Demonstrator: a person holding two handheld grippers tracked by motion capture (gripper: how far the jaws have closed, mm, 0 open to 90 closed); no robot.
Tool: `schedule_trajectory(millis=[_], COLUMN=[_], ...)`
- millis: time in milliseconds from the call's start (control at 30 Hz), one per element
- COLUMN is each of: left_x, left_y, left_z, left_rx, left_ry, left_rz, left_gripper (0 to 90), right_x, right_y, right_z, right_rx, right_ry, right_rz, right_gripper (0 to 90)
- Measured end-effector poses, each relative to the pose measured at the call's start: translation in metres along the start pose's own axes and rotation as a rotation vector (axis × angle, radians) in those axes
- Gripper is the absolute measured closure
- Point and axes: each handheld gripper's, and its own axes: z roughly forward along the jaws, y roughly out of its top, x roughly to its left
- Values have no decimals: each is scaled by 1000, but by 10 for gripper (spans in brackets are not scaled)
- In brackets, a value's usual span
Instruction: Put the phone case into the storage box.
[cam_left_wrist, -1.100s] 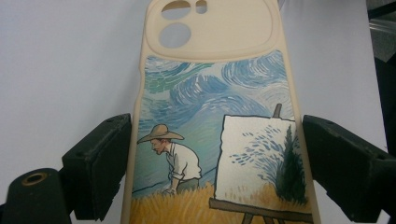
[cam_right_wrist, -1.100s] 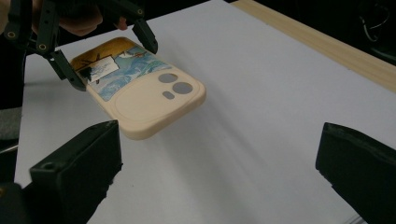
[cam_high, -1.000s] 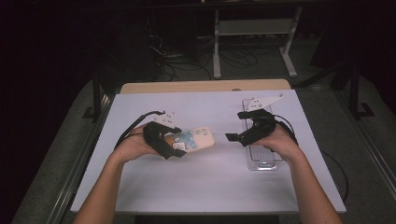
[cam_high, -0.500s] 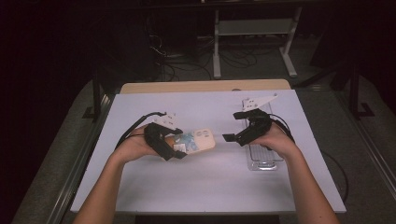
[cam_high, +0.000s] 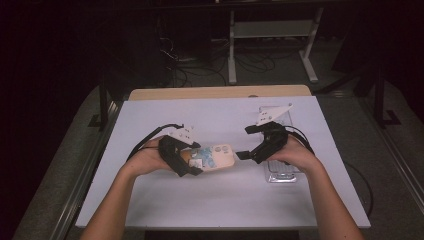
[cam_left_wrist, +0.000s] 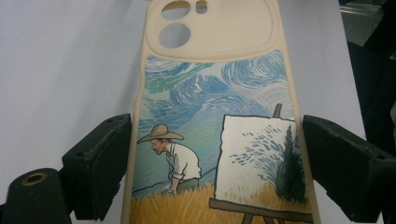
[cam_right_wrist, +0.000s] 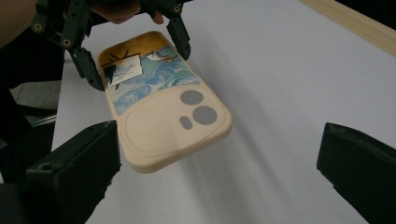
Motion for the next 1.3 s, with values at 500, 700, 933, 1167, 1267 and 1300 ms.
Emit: schedule_trajectory(millis=[500,700,933,1167,1267,1300], left_x=[-8,-13,-18,-21,-22,-23], left_y=[4,8,12,15,16,16], left_z=[3,8,13,17,17,18], left_rx=[9,22,41,54,59,59], left_ry=[-50,-65,-69,-72,-74,-73], left_rz=[51,73,97,126,136,134], left_gripper=[111,111,112,111,111,111], right_x=[14,20,30,37,38,38], right_y=[2,2,3,4,4,4], right_z=[18,25,37,49,53,55], right_rx=[59,77,103,139,141,137], right_ry=[66,97,141,153,160,165], right_rz=[-68,-85,-100,-143,-169,-191], right_gripper=[0,0,0,0,0,0])
